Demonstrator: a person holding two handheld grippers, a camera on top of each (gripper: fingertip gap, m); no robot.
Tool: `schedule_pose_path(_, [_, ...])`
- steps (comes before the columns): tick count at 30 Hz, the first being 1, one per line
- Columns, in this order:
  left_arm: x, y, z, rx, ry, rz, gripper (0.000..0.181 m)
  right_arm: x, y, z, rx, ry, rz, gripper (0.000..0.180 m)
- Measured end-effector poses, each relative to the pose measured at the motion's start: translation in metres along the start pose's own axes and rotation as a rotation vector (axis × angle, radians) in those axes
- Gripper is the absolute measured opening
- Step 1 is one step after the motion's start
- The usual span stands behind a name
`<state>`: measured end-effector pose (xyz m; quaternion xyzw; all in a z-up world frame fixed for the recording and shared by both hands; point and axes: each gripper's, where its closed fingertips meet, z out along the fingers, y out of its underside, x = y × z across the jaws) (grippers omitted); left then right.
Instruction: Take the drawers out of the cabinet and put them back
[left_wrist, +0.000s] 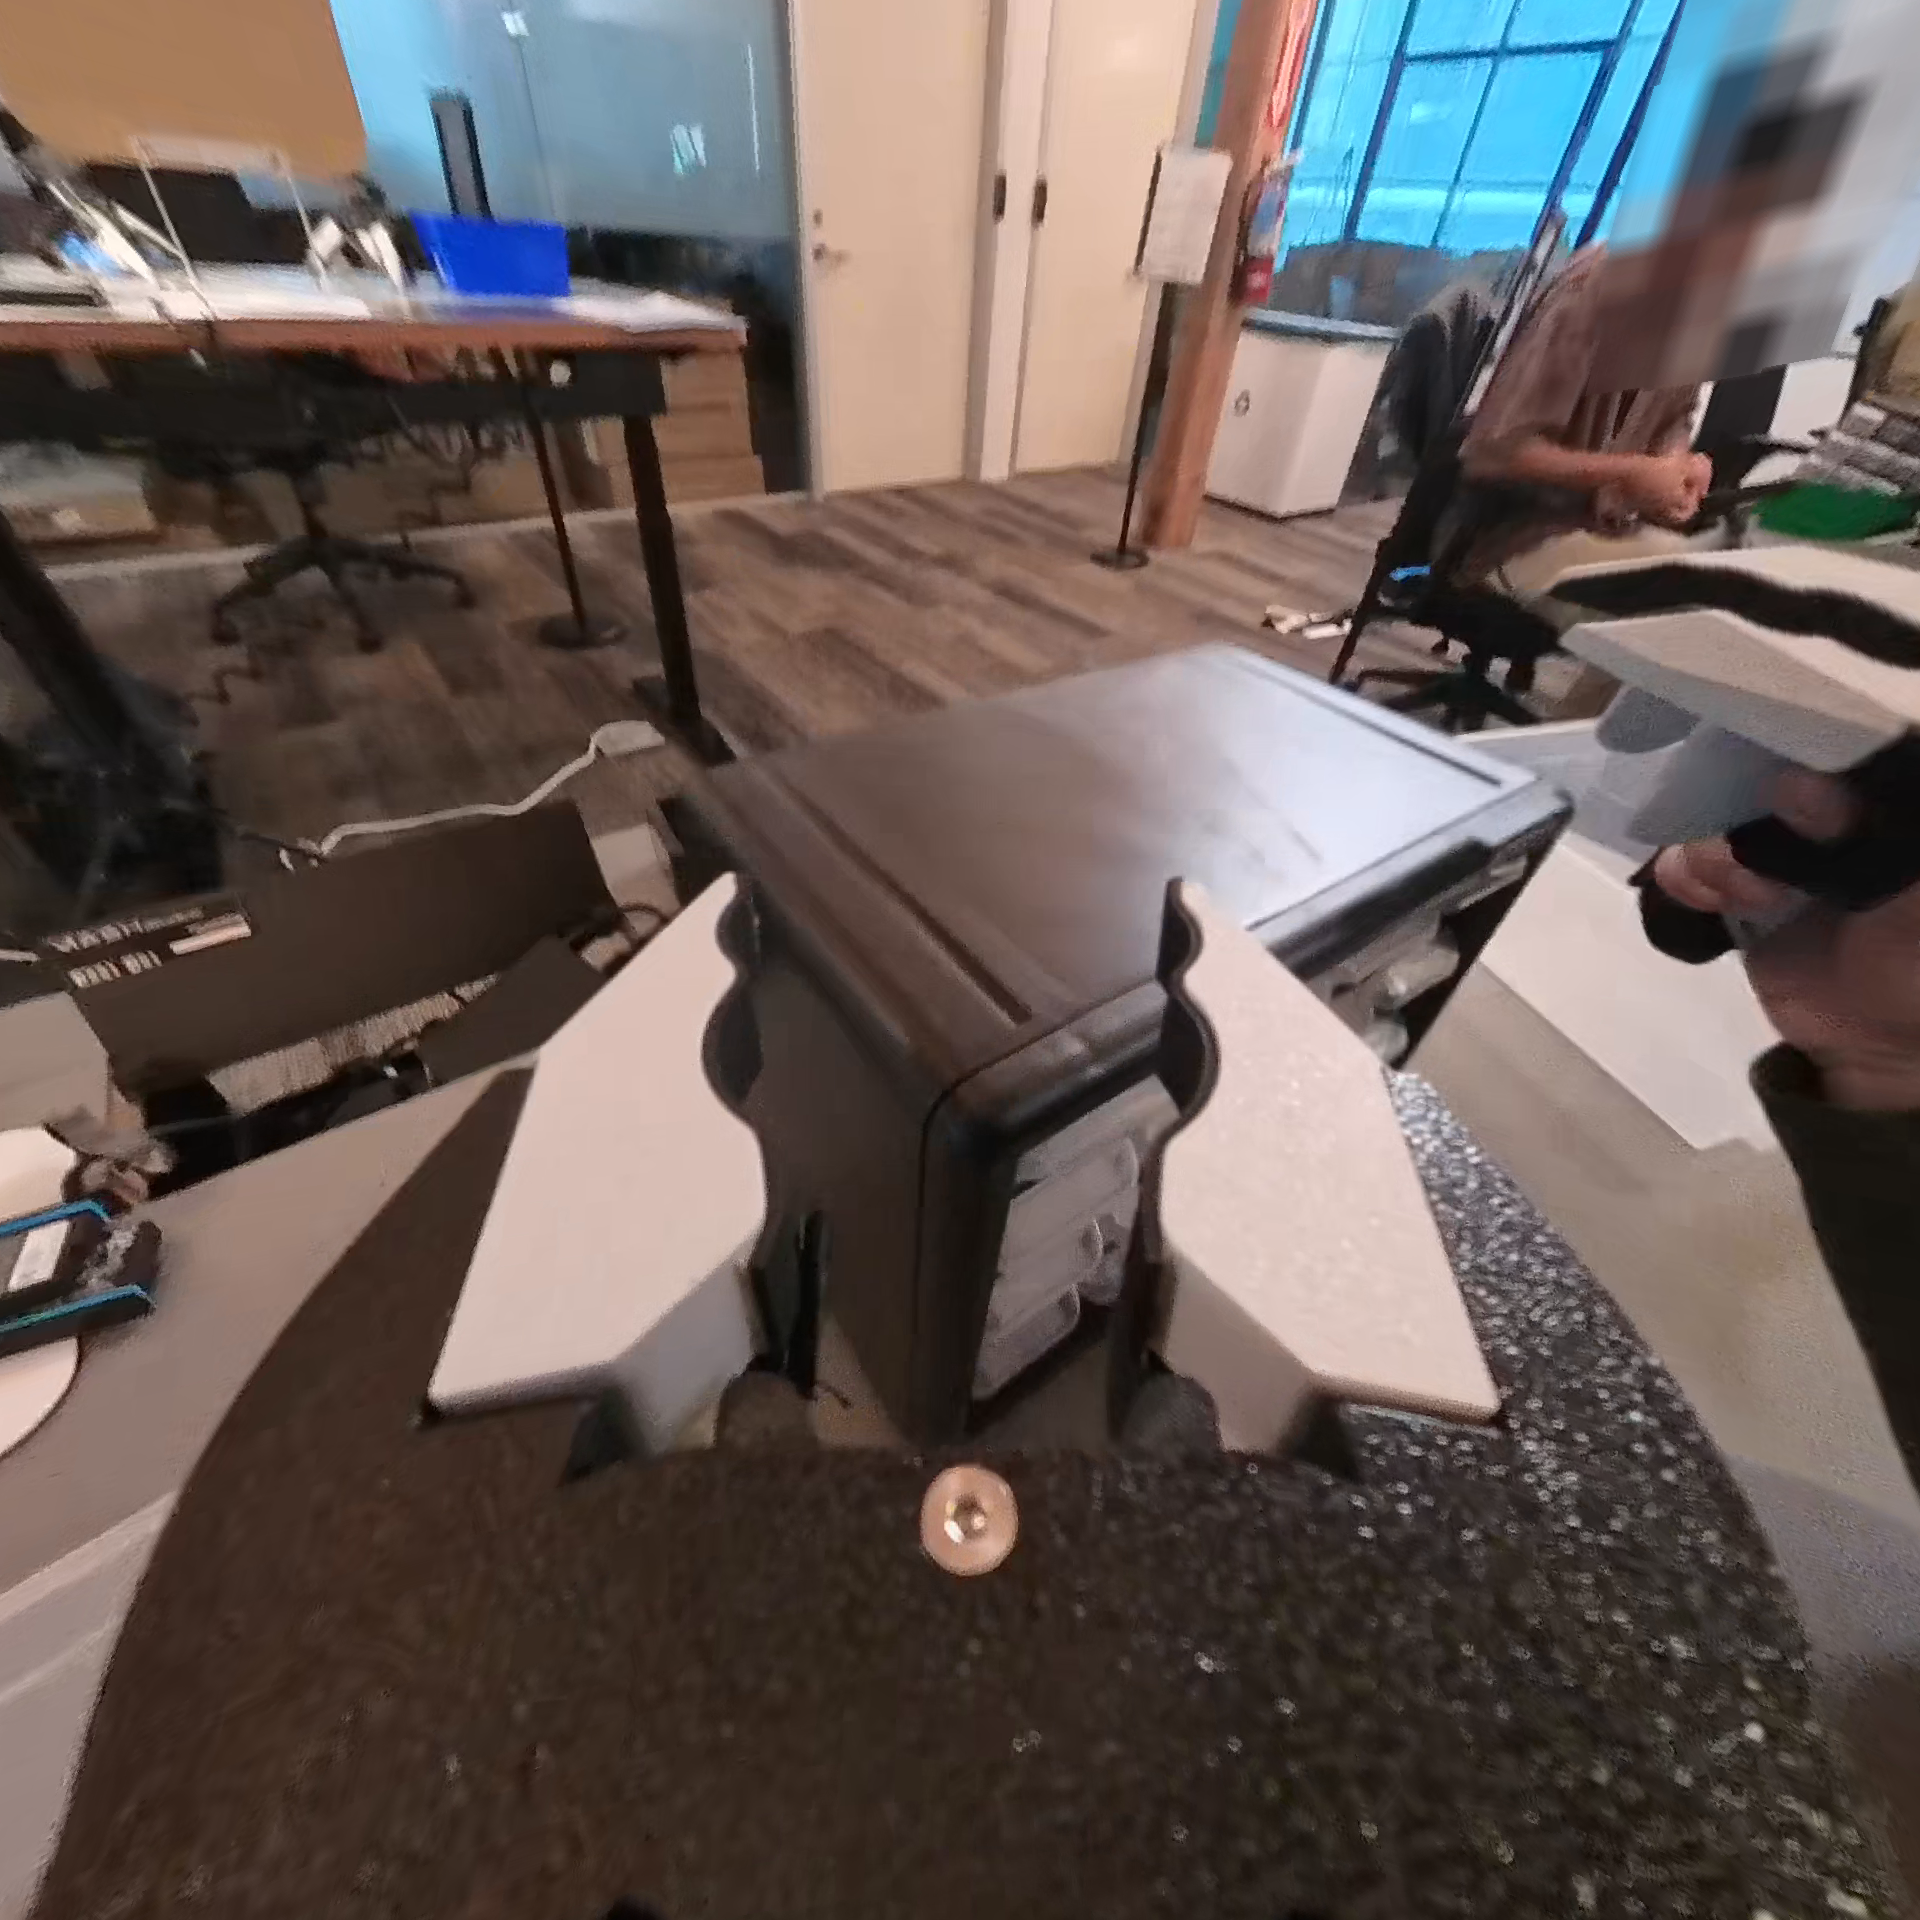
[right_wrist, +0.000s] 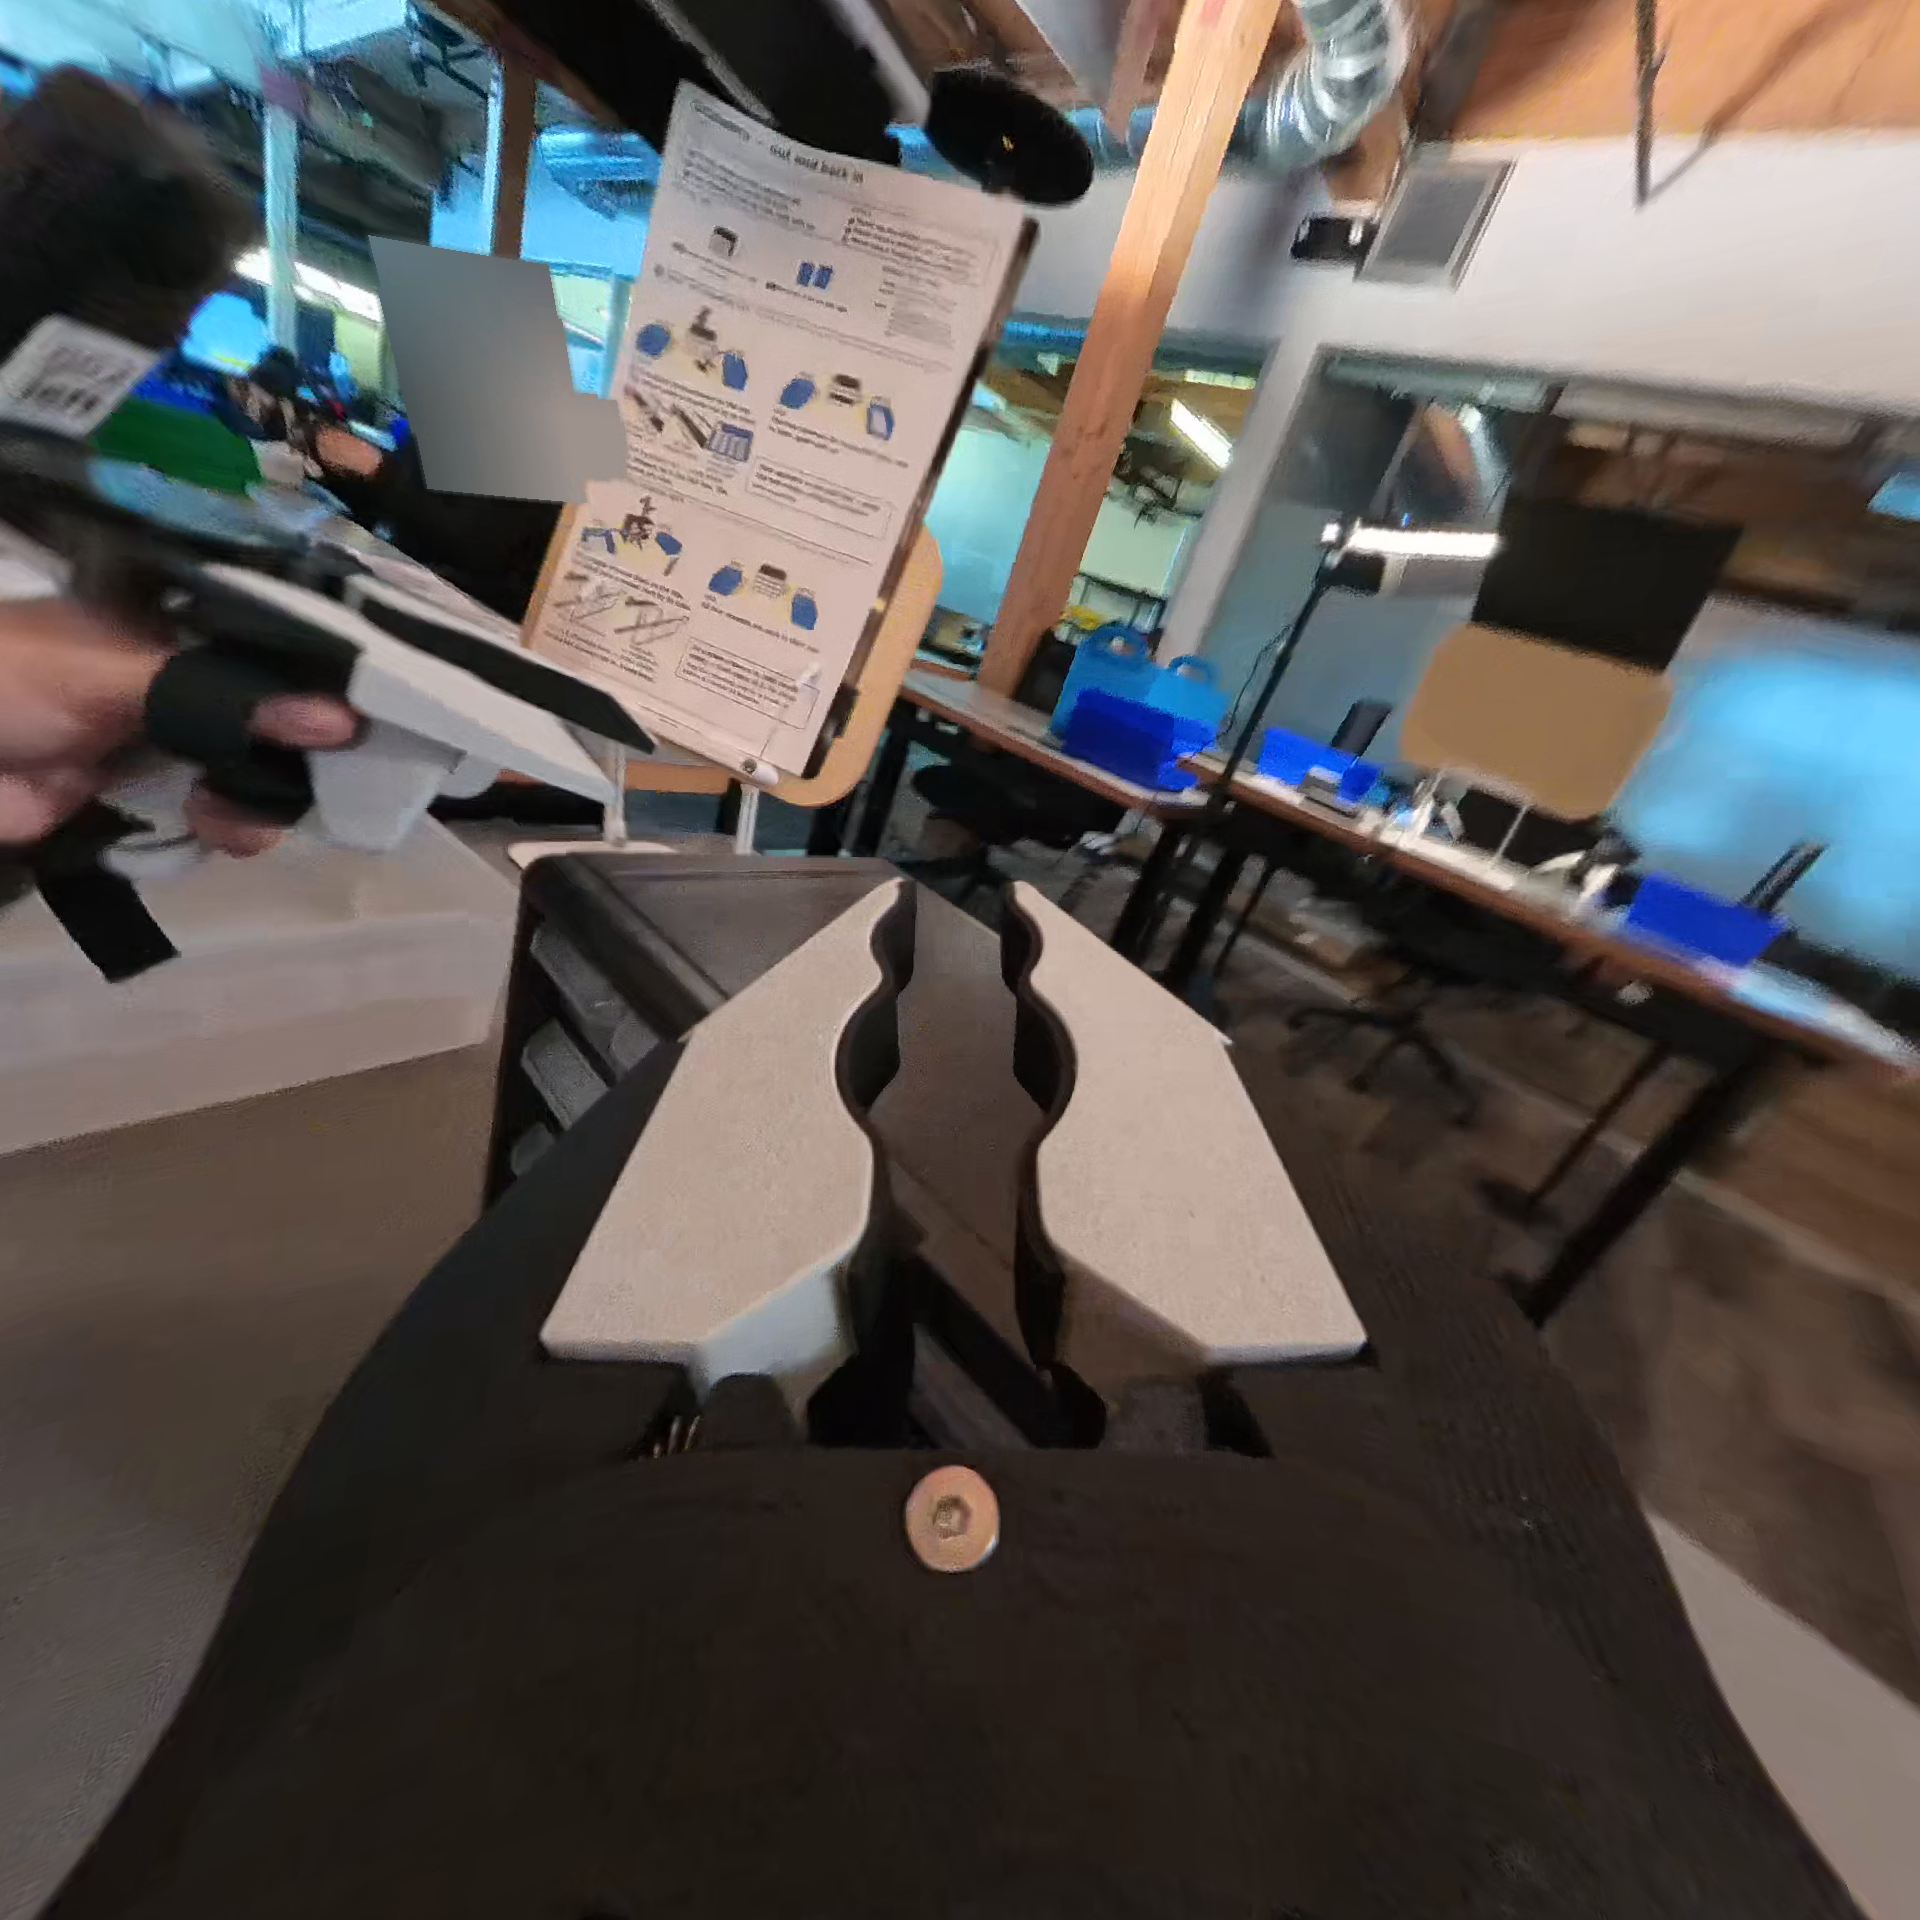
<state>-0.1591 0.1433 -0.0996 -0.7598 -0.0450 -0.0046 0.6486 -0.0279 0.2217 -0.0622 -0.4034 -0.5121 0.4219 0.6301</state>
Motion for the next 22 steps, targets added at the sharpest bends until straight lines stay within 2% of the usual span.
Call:
schedule_pose_path(4, [-0.004,0.022,0.006,-0.111,0.023,0.006,0.073,-0.061,0.008,-0.005,0.086,-0.015,-0.185,0.017])
schedule_pose_path(9, [-0.001,0.036,0.009,-0.156,0.116,-0.042,0.063,-0.127,0.064,0.006,0.010,0.009,-0.482,0.018])
schedule_pose_path(11, [-0.002,0.039,0.011,-0.160,0.139,-0.059,0.060,-0.145,0.082,0.014,-0.014,-0.008,-0.541,0.019])
schedule_pose_path(17, [-0.001,0.040,0.012,-0.156,0.197,-0.106,0.054,-0.149,0.150,0.046,-0.237,0.033,-0.816,0.024])
schedule_pose_path(22, [-0.001,0.040,0.013,-0.159,0.195,-0.091,0.054,-0.157,0.155,0.062,-0.159,0.040,-0.959,0.033])
